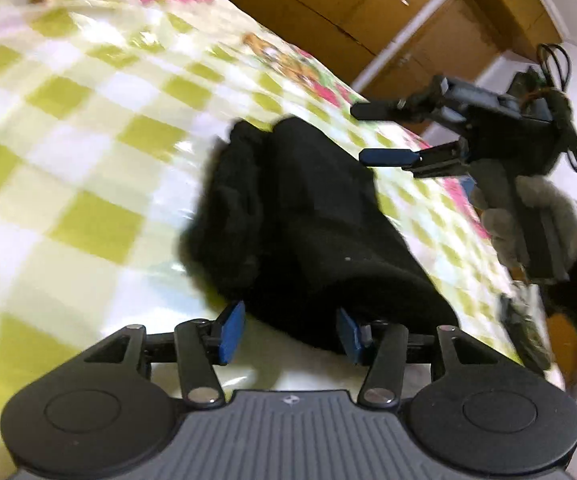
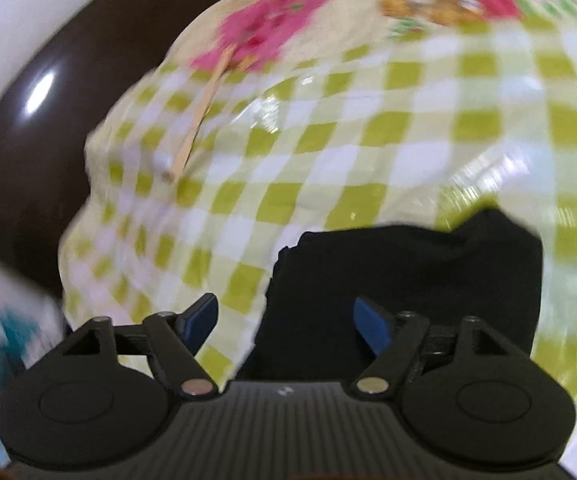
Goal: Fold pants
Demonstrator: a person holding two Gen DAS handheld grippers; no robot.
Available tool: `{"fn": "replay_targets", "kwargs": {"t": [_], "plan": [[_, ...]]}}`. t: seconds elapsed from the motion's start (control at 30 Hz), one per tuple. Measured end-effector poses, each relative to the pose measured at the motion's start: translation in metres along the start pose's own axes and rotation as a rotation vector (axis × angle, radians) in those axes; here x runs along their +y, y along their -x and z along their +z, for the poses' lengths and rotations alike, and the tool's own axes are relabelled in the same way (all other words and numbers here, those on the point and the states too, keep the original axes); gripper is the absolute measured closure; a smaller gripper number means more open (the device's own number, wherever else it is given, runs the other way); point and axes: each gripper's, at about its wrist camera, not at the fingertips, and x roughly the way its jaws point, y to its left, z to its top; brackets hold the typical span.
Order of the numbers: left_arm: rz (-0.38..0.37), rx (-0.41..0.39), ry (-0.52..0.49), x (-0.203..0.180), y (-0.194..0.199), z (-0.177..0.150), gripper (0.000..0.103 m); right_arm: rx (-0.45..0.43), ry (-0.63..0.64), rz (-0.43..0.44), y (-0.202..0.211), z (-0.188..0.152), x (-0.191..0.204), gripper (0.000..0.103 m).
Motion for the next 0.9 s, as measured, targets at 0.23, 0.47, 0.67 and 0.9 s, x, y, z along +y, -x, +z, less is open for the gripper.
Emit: {"fn": "replay_targets", "kwargs": {"t": [0.23,0.47,0.67,0.9], "plan": [[0.098,-0.076,-0.015,-0.024,0.014,0.01,0.041,0.114,0.427,-0.014,-0.034,0.025,0.006,0.021],[0.107,-0.069,-0.015,-0.037,-0.008,0.027,0.036,0.2,0.521,0.113,-0.068,0.041,-0.013,0.016],[0.169,0.058,-0.017,-0.047,-0.042,0.02,0.039,0.265,0.457,0.216,-0.086,0.038,-0.03,0.015],[0.211,0.054,-0.127,-0.072,-0.034,0.028,0.073,0.202,0.357,0.216,-0.059,0.026,-0.044,0.063]]}}
